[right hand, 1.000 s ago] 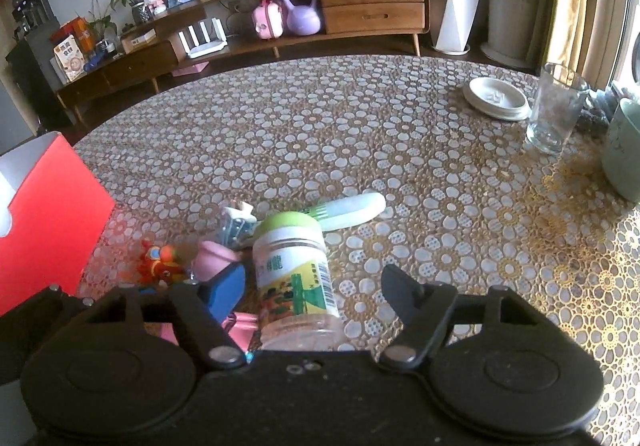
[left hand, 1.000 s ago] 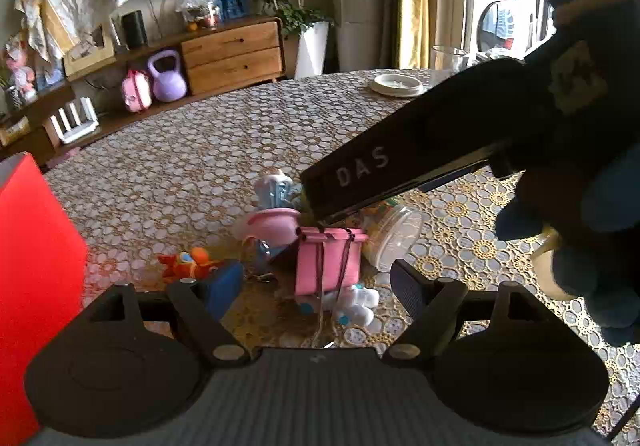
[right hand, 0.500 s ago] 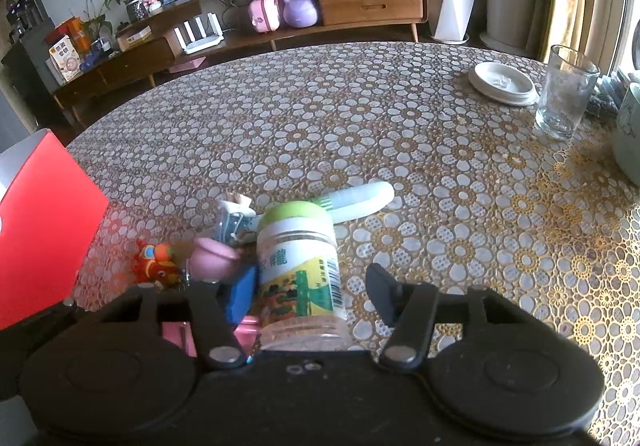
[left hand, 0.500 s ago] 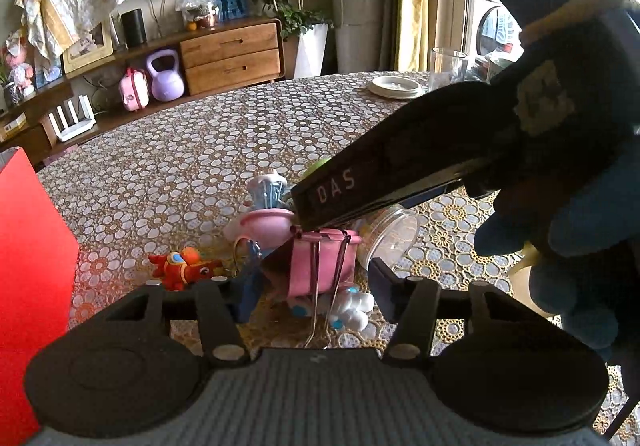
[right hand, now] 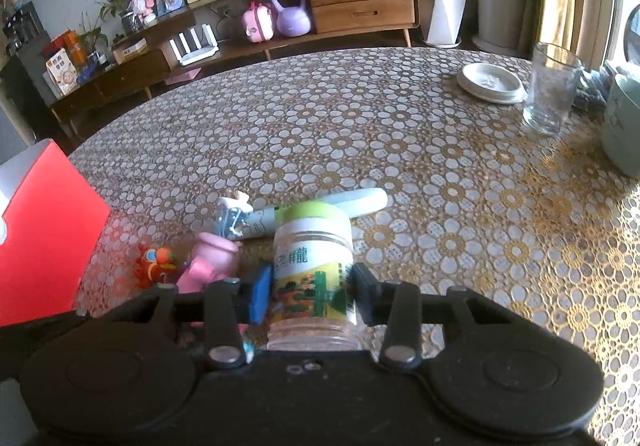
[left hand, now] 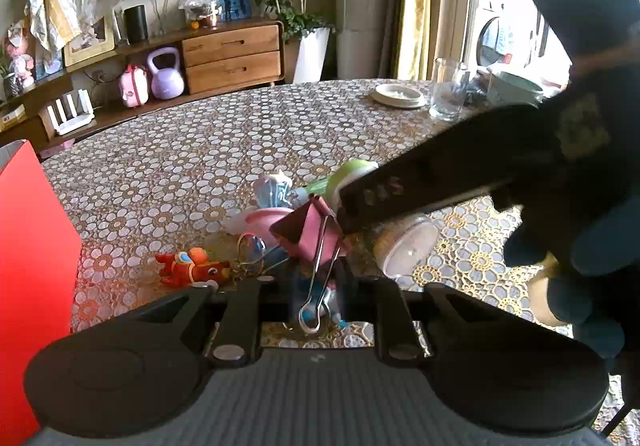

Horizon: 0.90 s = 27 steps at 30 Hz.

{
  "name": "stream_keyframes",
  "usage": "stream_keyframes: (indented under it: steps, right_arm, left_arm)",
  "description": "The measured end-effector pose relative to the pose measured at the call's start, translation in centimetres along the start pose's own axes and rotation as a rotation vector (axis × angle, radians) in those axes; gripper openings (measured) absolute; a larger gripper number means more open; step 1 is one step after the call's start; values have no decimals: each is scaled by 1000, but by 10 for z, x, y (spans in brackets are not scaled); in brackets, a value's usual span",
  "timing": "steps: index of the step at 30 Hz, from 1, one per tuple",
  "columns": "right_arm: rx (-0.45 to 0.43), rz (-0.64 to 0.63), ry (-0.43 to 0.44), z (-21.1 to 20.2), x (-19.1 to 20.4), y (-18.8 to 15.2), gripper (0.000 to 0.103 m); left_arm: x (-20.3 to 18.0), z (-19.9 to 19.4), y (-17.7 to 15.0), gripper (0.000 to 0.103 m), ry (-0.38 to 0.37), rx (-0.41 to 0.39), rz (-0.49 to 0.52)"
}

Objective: Organize rigid objects
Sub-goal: 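Grasp the pink binder clip with left tool while right tool grasps green-lidded jar, then carry the binder clip and jar over the red box with both tools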

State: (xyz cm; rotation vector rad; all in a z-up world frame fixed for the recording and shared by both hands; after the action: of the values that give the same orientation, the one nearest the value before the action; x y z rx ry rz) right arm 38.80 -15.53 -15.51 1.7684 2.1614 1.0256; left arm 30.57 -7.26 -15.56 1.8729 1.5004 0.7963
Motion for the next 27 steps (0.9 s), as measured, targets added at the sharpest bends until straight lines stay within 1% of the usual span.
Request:
stream_keyframes:
  steps: [5, 9, 12, 15, 17, 20, 25, 27]
  right_arm:
    - [-4, -4, 10, -14, -3, -9, 42]
    - [-20, -2, 22, -29, -4, -14, 42]
    - [-33, -21, 23, -42, 0, -19, 42]
    - [-42, -31, 33, -55, 2, -25, 42]
    - [-46, -35, 42, -63, 5, -28, 42]
    - [-53, -53, 53, -74, 12, -32, 42]
    - [-61, -82, 65, -93, 25, -40, 42]
    - [-65, -85, 78, -101, 28, -45, 42]
  left_arm:
    - [-2, -5, -1, 10, 16, -6, 28]
    - [-1, -15, 0, 9, 31, -17, 36]
    - [4, -22, -1, 9, 22, -17, 33]
    - [11, -33, -1, 8, 8, -26, 17]
    - [17, -40, 0, 4, 4, -31, -1]
    - [26, -51, 1, 4, -1, -38, -22]
    - [38, -74, 2, 3, -5, -51, -25]
    - [45, -81, 1, 3, -13, -45, -38]
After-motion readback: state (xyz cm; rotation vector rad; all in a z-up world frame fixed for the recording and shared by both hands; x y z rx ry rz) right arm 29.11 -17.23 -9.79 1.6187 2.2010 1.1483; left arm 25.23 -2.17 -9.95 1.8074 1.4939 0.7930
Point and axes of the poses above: each gripper's, at about its wrist camera, not at the fingertips, and z roughly the way its jaws point, x to its left, y to its top, the point moved 2 cm from there along z, roughly the way its jaws point, and after that the axes turned 6 degrees about z, right-handed, at the moved point
